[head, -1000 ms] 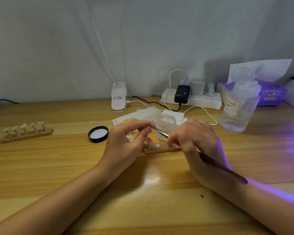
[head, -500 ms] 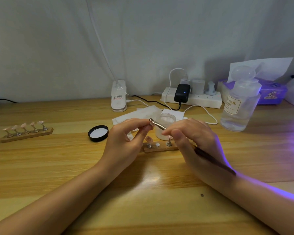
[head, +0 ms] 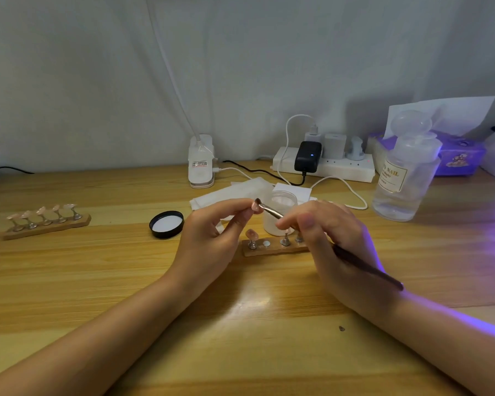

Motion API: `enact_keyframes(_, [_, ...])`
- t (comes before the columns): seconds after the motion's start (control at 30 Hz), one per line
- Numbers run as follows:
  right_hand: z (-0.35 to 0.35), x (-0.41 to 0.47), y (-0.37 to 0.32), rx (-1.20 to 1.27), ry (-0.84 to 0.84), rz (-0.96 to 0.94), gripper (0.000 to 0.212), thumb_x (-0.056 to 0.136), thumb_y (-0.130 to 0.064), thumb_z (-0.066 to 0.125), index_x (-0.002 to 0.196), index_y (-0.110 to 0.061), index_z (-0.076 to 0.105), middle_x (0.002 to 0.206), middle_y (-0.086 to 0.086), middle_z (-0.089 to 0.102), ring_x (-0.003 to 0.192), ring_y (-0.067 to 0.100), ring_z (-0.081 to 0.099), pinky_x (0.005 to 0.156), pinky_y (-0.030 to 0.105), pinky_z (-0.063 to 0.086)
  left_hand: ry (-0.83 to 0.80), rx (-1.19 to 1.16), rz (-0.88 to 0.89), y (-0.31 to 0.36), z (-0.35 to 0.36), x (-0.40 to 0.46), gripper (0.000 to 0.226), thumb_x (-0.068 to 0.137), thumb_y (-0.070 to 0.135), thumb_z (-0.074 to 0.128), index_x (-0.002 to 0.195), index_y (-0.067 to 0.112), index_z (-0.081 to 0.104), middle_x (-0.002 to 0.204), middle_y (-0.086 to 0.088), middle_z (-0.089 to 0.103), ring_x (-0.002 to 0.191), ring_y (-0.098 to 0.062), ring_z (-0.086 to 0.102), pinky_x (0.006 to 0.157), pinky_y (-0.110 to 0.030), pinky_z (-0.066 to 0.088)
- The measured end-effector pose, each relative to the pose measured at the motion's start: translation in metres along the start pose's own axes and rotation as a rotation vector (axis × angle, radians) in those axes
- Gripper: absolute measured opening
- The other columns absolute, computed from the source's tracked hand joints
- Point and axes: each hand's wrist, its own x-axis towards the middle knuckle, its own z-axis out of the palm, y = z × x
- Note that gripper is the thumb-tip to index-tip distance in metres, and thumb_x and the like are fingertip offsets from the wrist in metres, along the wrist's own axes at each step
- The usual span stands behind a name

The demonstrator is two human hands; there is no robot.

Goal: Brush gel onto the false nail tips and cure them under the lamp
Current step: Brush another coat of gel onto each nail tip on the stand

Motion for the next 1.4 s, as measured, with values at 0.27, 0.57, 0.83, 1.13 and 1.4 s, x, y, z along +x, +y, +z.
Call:
enact_keyframes(0.27, [-0.0001,0.0015,-0.0034,0.031,0.032,-0.002,0.042,0.098,-0.043,0.024,0.084,-0.025,0.060,0.076,-0.010,0.061,0.074,0.007,0.057,0.070,0.036,0.044,-0.016,0.005,-0.016,-0.0004,-0.0002,-0.0002,0.026,0.084,-0.003,0.060,0.101,0.015,0.066,0.090,0.011,0.067,0.086,0.006,0.062,0.076,-0.007,0.044])
enact_keyframes(0.57, [-0.0006,-0.0004,-0.0053,0.002,-0.017,-0.051,0.055,0.098,-0.040,0.025,0.079,-0.012,0.068,0.072,-0.004,0.063,0.071,0.009,0.056,0.073,0.035,0.041,-0.022,-0.015,-0.017,-0.0009,0.0003,0.0002,0.021,0.085,0.000,0.058,0.098,0.013,0.067,0.090,0.004,0.069,0.087,0.001,0.063,0.076,-0.008,0.045])
enact_keyframes(0.83, [-0.0022,0.0020,-0.0070,0.032,-0.048,0.053,0.046,0.095,-0.045,0.026,0.087,-0.021,0.064,0.081,-0.018,0.058,0.078,-0.002,0.054,0.073,0.033,0.043,-0.009,0.002,-0.045,-0.0010,-0.0001,-0.0003,0.024,0.084,-0.003,0.059,0.098,0.014,0.067,0.088,0.007,0.069,0.083,0.004,0.062,0.075,-0.008,0.044])
enact_keyframes(1.13, [-0.0035,0.0014,-0.0083,0.126,0.017,0.080,0.036,0.096,-0.042,0.032,0.080,-0.028,0.060,0.075,-0.013,0.062,0.074,0.003,0.057,0.070,0.031,0.044,-0.005,-0.017,-0.008,0.0033,-0.0010,0.0005,0.021,0.080,-0.001,0.063,0.094,0.014,0.068,0.090,0.008,0.068,0.089,0.004,0.062,0.077,-0.007,0.043])
enact_keyframes(1.4, [-0.0037,0.0068,-0.0057,0.096,0.058,0.217,0.008,0.084,-0.037,0.048,0.090,-0.035,0.054,0.084,-0.016,0.060,0.079,-0.003,0.056,0.069,0.010,0.043,-0.027,-0.044,0.039,0.0073,-0.0031,-0.0016,0.014,0.072,0.014,0.068,0.086,0.017,0.069,0.086,0.003,0.062,0.084,-0.005,0.058,0.073,-0.013,0.045])
